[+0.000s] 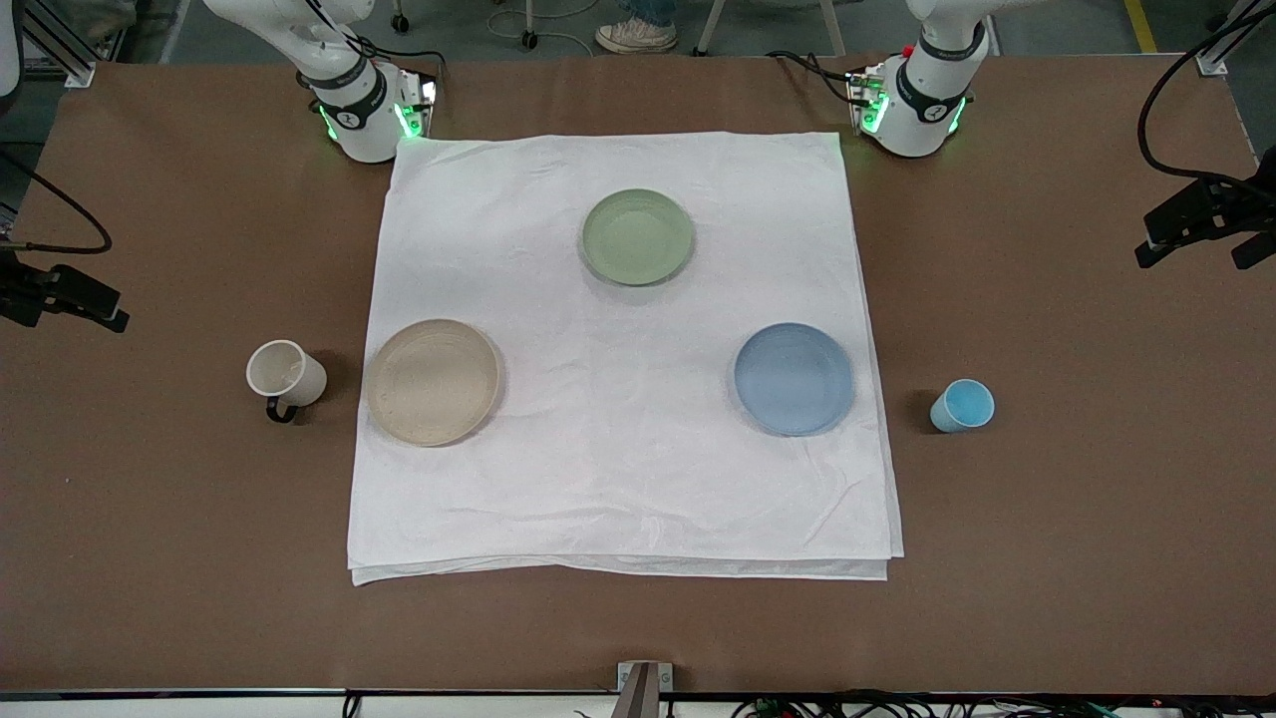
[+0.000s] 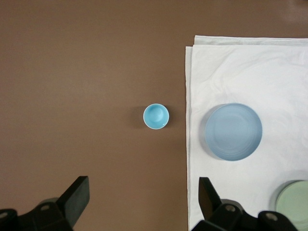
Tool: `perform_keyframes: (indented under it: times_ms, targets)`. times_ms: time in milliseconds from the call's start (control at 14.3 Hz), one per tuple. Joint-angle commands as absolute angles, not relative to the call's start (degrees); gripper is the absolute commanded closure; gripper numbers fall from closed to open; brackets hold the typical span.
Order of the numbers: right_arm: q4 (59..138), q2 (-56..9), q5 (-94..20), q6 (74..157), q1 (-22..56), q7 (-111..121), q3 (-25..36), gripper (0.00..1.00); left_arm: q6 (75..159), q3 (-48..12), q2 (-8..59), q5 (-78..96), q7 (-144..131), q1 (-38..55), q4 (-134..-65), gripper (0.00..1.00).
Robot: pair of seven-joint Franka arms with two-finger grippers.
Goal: Place blue cup in blue plate and white mug in gray plate
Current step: 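Reach the left gripper to the blue cup while the right gripper reaches the mug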
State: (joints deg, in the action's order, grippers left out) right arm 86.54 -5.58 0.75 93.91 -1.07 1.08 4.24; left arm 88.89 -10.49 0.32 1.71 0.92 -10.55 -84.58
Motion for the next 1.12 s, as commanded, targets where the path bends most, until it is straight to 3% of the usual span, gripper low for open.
perform_keyframes:
  times_ms: [0, 349, 628, 767, 1047]
  targets:
    - [88.1, -4.1, 1.0, 94.7, -1.8, 1.8, 3.8, 0.00, 88.8, -10.6, 0.1, 2.5, 1.2, -10.7, -84.0, 0.00]
    - [88.2, -4.8, 2.0, 95.3, -1.7, 1.9, 3.8, 0.00, 88.7, -10.5, 0.4, 3.0, 1.2, -11.0, -84.3, 0.00]
    - [88.3, -13.3, 2.5, 98.6, -2.0, 1.9, 3.8, 0.00, 89.0, -10.5, 4.6, 2.2, 1.1, -10.9, -87.7, 0.00]
    - [88.2, -18.6, 2.3, 100.4, -1.8, 1.9, 3.7, 0.00, 92.5, -10.5, 7.7, -0.8, 1.1, -10.8, -91.6, 0.00]
    - [88.3, -27.0, 2.0, 104.2, -1.8, 2.1, 3.6, 0.00, 108.9, -10.5, 10.0, -4.5, 0.2, -11.0, -105.2, 0.00]
